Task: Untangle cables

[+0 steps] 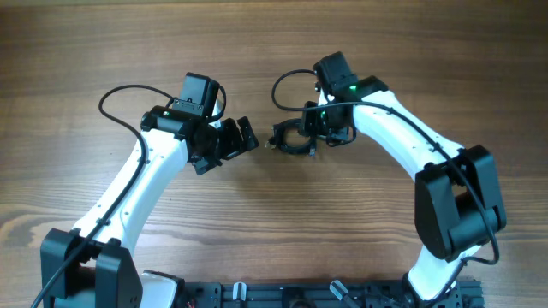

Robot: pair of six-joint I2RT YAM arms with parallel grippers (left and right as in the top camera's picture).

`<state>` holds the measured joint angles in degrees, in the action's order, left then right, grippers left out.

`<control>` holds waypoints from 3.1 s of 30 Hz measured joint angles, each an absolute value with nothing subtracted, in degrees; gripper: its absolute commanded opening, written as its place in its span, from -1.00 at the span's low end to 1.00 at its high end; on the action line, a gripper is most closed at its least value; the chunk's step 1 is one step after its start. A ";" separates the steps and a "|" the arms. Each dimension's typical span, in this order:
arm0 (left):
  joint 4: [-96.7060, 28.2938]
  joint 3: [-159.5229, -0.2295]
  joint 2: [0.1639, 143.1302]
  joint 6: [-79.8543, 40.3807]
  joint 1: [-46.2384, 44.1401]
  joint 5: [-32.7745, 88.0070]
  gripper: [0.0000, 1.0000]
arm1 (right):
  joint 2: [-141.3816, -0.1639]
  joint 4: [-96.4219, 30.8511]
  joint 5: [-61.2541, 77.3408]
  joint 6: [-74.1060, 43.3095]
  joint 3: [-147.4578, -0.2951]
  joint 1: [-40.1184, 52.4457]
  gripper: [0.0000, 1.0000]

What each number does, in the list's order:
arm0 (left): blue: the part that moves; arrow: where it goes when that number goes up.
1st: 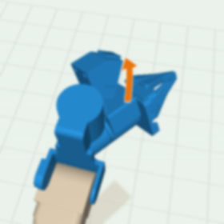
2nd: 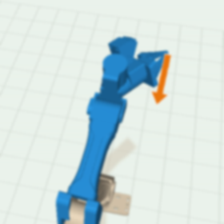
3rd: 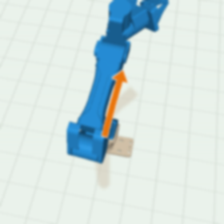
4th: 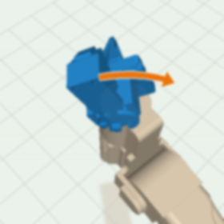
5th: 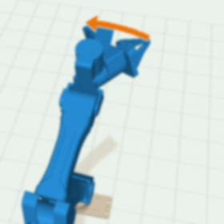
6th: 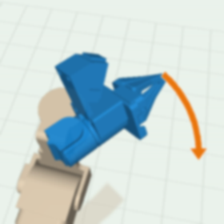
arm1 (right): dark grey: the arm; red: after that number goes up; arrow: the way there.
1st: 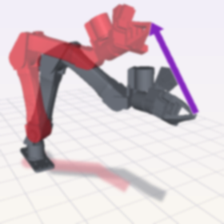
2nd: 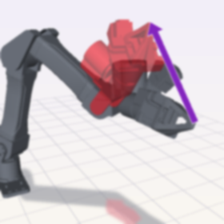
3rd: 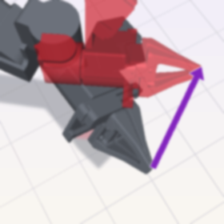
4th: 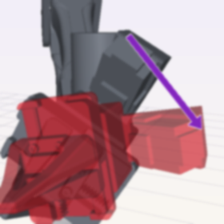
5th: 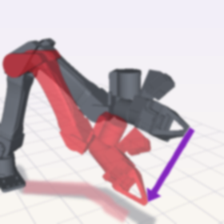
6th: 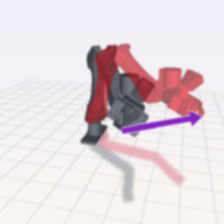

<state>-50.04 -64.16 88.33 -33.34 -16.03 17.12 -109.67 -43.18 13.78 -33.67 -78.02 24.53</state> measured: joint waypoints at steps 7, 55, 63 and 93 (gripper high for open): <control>-50.13 -64.16 88.33 -33.34 -16.03 16.69 1.00 | -109.67 -43.09 5.85 -39.18 -75.66 26.09 -0.10; -46.00 -64.16 88.33 -33.36 -16.19 27.90 1.00 | -94.52 -30.59 39.44 -31.83 -75.90 26.22 -0.91; -45.82 -64.16 88.33 -33.36 -17.50 24.95 1.00 | -94.52 -27.83 47.18 -34.04 -75.90 26.22 -0.91; -48.49 -64.25 91.90 -34.46 -12.67 12.64 1.00 | -69.84 -21.61 -0.80 -46.89 -75.90 26.04 -0.91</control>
<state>-48.49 -64.25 91.90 -34.46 -12.67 12.64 -69.84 -21.61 -0.80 -46.89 -75.90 26.04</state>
